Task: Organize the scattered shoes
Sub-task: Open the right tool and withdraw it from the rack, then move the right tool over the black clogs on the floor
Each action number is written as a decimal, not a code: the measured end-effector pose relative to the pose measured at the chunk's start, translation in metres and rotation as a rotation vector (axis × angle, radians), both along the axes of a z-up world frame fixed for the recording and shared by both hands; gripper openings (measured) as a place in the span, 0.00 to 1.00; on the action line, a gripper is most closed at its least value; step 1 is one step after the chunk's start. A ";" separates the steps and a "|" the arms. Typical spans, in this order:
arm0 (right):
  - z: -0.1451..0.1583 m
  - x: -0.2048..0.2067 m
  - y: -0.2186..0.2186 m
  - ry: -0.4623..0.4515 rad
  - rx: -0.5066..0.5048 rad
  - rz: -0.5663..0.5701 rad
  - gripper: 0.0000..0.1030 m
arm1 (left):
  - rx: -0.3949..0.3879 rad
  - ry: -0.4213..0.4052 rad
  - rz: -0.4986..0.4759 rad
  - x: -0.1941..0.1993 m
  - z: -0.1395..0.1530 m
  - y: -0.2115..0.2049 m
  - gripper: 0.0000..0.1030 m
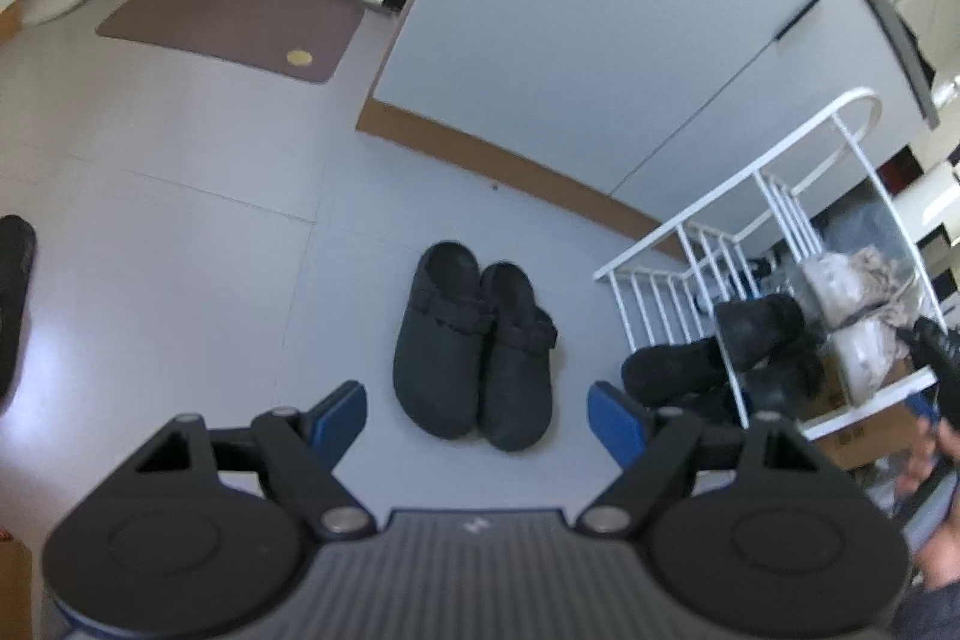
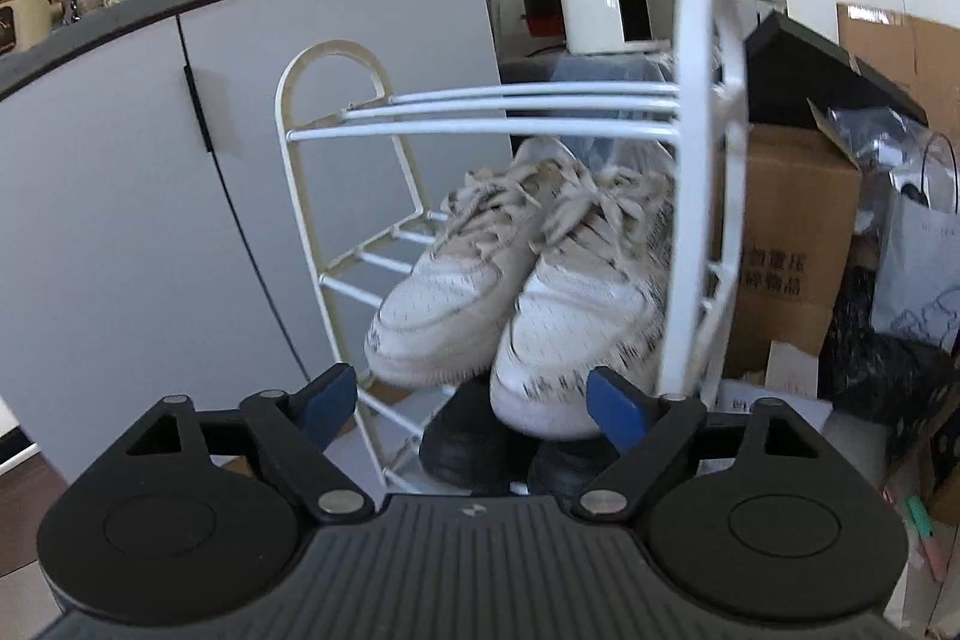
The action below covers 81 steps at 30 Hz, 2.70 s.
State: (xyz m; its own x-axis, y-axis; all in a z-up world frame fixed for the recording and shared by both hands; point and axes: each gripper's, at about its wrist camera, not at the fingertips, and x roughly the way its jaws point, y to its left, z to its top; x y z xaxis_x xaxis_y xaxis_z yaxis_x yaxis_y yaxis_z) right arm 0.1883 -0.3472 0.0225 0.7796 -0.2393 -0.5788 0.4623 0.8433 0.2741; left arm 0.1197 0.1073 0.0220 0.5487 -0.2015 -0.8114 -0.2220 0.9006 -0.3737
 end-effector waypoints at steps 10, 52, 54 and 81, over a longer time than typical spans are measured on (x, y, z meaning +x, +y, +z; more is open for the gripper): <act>0.002 -0.059 -0.014 0.059 0.105 0.080 0.98 | 0.039 -0.044 -0.045 -0.034 0.058 -0.040 0.81; 0.050 -0.129 0.052 0.167 0.033 0.372 1.00 | -0.049 -0.007 -0.167 -0.011 0.001 -0.058 0.83; 0.056 -0.131 0.046 0.166 0.029 0.357 1.00 | -0.055 0.012 -0.154 -0.011 -0.004 -0.052 0.83; -0.019 -0.032 0.118 0.263 0.079 0.553 0.99 | 0.018 0.030 -0.055 0.016 -0.013 -0.022 0.85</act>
